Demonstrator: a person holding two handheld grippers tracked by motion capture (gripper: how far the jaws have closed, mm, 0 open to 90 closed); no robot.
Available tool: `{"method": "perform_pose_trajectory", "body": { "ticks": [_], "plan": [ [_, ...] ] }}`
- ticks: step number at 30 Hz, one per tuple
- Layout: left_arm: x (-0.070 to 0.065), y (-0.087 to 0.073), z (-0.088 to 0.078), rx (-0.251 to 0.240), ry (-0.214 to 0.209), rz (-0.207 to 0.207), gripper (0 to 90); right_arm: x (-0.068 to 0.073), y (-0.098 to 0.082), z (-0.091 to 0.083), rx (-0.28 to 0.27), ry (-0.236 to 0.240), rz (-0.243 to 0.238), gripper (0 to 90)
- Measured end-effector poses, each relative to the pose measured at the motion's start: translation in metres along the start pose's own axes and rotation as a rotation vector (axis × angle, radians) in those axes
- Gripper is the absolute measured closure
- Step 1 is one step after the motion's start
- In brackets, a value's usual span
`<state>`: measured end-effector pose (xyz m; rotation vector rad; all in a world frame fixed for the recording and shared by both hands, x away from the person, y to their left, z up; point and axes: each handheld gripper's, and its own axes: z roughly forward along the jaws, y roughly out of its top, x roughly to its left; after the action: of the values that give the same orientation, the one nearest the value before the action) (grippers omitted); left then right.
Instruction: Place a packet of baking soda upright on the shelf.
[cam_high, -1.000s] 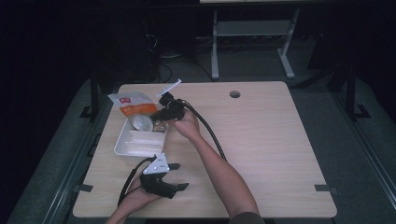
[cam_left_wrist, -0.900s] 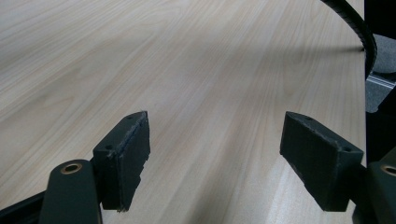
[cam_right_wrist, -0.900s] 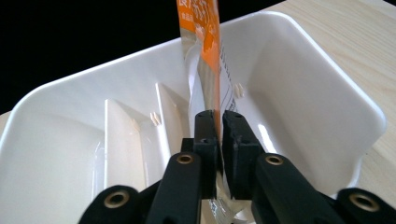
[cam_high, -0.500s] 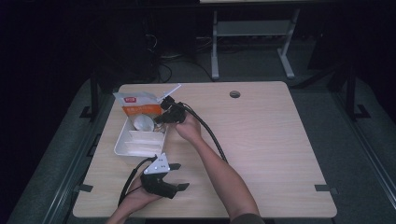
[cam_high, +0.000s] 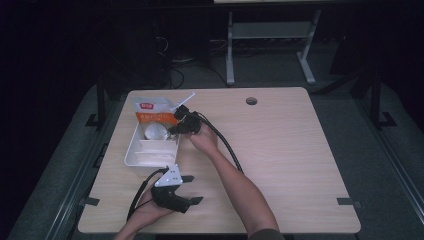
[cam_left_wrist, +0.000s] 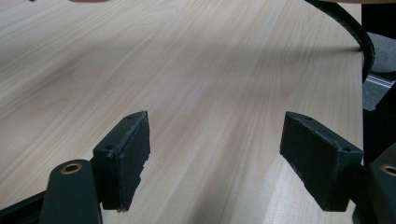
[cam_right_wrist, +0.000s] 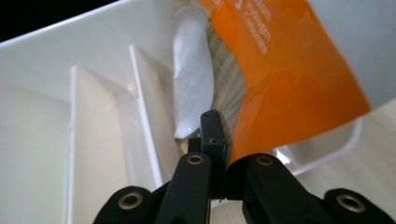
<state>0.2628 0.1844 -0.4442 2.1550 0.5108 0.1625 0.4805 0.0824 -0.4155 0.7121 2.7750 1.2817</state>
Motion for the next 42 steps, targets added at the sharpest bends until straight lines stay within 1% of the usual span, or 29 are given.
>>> {"method": "perform_pose_trajectory", "body": {
  "ticks": [2,3,4,7,8,10,11,12,14,18,20,24,28,34,38,42],
  "plan": [
    [0.000,0.000,0.000,0.000,-0.001,0.000,23.9,-0.002,0.002,-0.001,0.004,-0.032,-0.012,89.6],
    [0.001,0.000,0.000,0.001,-0.001,0.001,23.9,-0.003,0.002,-0.001,0.003,-0.032,-0.006,89.6],
    [0.001,0.000,0.000,0.001,0.000,0.001,23.9,-0.004,0.002,-0.001,0.002,-0.028,0.002,89.4],
    [0.002,0.000,0.000,0.002,0.000,-0.001,23.9,-0.005,0.002,-0.002,-0.002,-0.019,0.003,87.6],
    [0.002,0.000,0.000,0.001,0.001,-0.002,23.9,-0.006,0.001,-0.003,-0.007,-0.012,0.005,85.4],
    [0.002,0.000,-0.001,-0.001,0.002,-0.003,23.9,-0.007,0.001,-0.006,-0.023,0.000,0.015,77.6],
    [0.002,0.000,-0.001,-0.002,0.004,-0.004,23.9,-0.007,0.002,-0.008,-0.028,0.007,0.020,76.9],
    [0.002,0.000,-0.001,-0.002,0.004,-0.005,23.9,-0.007,0.002,-0.011,-0.042,0.020,0.025,75.1],
    [0.002,0.000,-0.001,-0.002,0.003,-0.004,23.8,-0.008,0.003,-0.017,-0.054,0.021,0.016,73.6],
    [0.002,0.000,0.000,-0.001,0.010,0.003,23.7,-0.009,0.002,-0.030,-0.053,0.038,0.014,67.7],
    [0.002,0.000,0.000,0.000,0.015,0.004,23.7,-0.010,-0.002,-0.037,-0.052,0.037,0.018,65.0],
    [0.004,0.000,0.000,-0.001,0.023,0.000,23.6,-0.017,-0.011,-0.053,-0.065,0.066,0.051,59.1],
    [0.004,0.000,0.002,0.005,0.021,0.001,23.7,-0.022,-0.018,-0.067,-0.088,0.082,0.066,56.2],
    [0.004,0.000,0.003,0.007,0.024,-0.002,23.7,-0.028,-0.029,-0.089,-0.104,0.087,0.082,51.9],
    [0.006,0.001,0.004,0.006,0.020,-0.010,23.7,-0.032,-0.038,-0.104,-0.119,0.088,0.097,51.4],
    [0.007,0.000,0.003,0.004,0.023,-0.013,23.7,-0.033,-0.044,-0.117,-0.126,0.078,0.096,50.3]
  ]
}}
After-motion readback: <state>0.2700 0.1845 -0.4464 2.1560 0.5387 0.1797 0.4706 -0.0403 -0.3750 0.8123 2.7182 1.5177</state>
